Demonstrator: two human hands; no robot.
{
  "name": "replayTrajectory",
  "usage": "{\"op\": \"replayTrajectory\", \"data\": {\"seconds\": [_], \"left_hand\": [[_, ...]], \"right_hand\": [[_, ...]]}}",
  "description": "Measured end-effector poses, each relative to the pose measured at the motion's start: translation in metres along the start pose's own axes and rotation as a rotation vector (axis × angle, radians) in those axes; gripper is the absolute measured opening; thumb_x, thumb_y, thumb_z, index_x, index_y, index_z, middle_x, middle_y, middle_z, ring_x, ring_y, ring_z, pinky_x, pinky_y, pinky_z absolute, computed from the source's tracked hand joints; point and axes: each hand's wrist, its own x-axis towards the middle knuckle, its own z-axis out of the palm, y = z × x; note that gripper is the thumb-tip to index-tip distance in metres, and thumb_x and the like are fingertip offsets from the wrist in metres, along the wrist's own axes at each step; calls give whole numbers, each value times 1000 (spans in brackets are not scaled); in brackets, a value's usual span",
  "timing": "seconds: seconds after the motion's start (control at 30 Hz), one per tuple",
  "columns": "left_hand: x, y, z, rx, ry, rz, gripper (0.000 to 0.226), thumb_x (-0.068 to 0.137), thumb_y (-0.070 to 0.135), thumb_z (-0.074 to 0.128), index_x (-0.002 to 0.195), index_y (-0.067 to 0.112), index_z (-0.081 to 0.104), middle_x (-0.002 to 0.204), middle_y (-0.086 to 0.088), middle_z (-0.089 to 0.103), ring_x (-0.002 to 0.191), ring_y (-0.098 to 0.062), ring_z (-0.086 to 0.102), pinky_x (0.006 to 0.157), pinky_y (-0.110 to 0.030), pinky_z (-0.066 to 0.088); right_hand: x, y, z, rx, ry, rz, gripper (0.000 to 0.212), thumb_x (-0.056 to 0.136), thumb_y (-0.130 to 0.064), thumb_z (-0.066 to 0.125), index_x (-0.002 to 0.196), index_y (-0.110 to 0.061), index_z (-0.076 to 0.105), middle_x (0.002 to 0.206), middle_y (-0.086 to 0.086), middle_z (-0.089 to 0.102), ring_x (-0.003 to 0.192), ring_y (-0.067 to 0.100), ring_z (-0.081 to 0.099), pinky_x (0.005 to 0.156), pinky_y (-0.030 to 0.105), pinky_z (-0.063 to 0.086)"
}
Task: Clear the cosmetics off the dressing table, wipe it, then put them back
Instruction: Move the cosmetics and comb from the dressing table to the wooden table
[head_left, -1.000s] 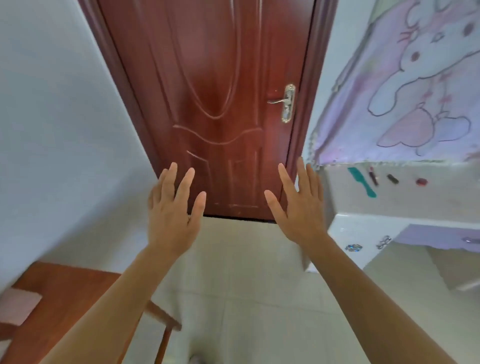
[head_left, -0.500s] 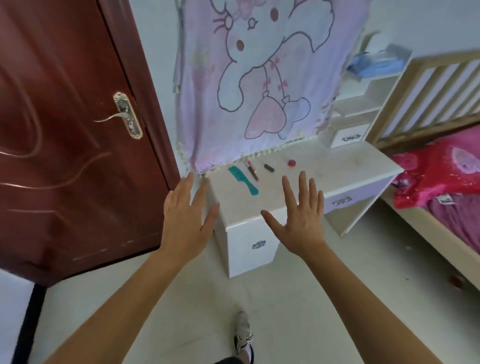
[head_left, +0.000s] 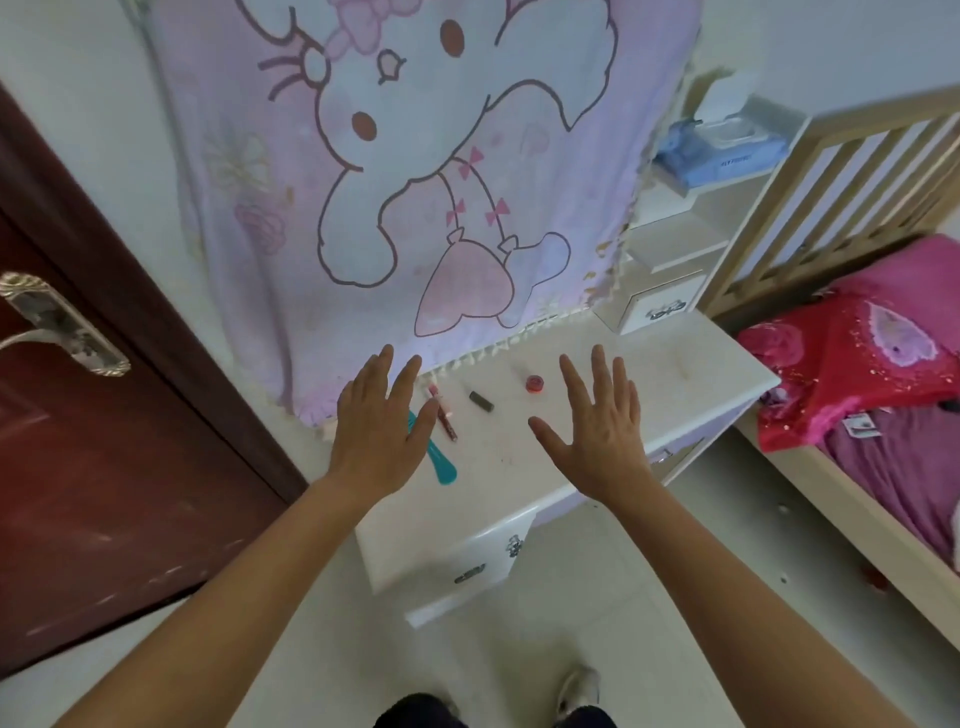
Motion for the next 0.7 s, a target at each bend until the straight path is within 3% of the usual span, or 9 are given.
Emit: {"op": "replayTrajectory", "data": {"seconds": [0.3, 0.43, 0.57, 0.7], "left_hand": [[59, -27, 87, 119, -141, -248, 61, 101, 50, 30, 154, 21, 25, 163, -13, 14, 149, -31, 13, 120, -48, 17], [59, -35, 121, 174, -260, -439, 63, 101, 49, 35, 154, 16, 27, 162, -16, 16, 147, -33, 21, 118, -47, 20], [49, -33, 152, 135, -363, -627, 63, 100, 49, 38, 154, 17, 27, 162, -15, 15, 146, -32, 23, 114, -47, 27], [44, -34, 174, 64, -456, -723, 64, 100, 50, 39, 154, 19, 24, 163, -12, 12, 147, -30, 20, 114, -45, 27]], "right_hand": [[110, 44, 89, 31, -366, -210, 76, 99, -56, 39, 158, -25, 2, 165, 12, -6, 152, 36, -5, 121, 49, 9], [158, 52, 123, 11, -564, -325, 75, 100, -50, 42, 158, -23, 3, 165, 15, -4, 151, 38, 3, 120, 48, 14], [189, 49, 152, -34, -657, -491, 75, 99, -51, 43, 158, -21, 7, 163, 18, 3, 148, 39, 15, 114, 51, 23], [206, 29, 172, 11, -720, -513, 75, 98, -50, 46, 157, -21, 11, 163, 15, 8, 146, 36, 20, 108, 50, 32]]}}
